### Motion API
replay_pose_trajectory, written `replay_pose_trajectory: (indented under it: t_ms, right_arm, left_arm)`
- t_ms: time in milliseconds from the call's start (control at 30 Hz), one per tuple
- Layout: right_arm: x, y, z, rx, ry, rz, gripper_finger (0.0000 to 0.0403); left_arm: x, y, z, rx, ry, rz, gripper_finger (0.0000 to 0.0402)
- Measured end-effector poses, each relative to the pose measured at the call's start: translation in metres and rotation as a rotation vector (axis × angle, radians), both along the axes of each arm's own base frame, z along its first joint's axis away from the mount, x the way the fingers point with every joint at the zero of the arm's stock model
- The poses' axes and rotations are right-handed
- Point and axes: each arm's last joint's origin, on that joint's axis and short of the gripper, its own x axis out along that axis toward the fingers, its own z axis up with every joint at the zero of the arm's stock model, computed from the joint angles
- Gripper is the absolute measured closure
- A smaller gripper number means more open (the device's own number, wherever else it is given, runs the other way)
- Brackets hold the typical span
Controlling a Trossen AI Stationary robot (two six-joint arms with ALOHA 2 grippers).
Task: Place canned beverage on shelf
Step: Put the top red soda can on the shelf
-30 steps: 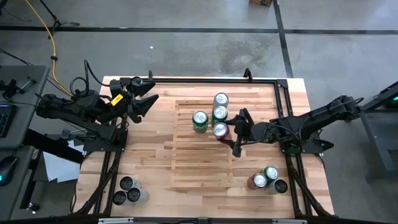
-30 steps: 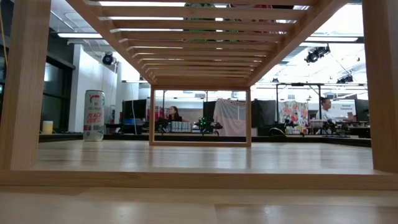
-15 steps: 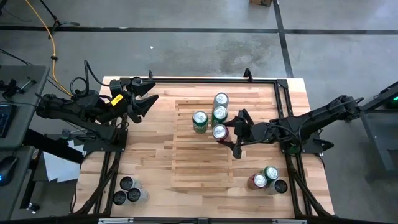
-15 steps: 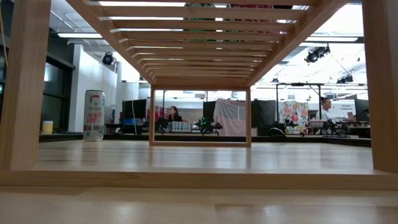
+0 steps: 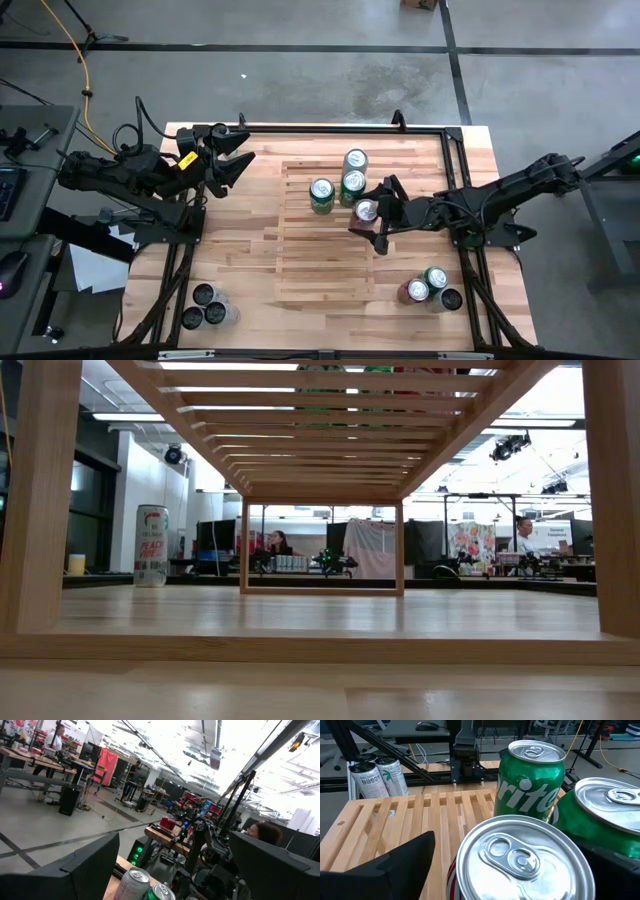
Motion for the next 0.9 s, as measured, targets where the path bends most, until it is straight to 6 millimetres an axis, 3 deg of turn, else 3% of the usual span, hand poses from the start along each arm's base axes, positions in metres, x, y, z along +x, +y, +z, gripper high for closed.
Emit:
replay_pose_trajectory:
  t_ms: [233, 533, 900]
  right_arm:
    - [0.000, 0.000, 0.003, 0.010, -0.015, 0.012, 0.0009]
    - [0.002, 0.002, 0.023, -0.036, -0.056, 0.073, 0.0009]
    - [-0.008, 0.002, 0.088, 0.065, -0.194, 0.092, 0.0009]
  left_arm:
    - [0.000, 0.000, 0.000, 0.000, 0.000, 0.000, 0.0033]
    - [0.000, 0.000, 0.000, 0.001, 0.000, -0.004, 0.0033]
    - [0.000, 0.000, 0.000, 0.001, 0.000, -0.004, 0.0033]
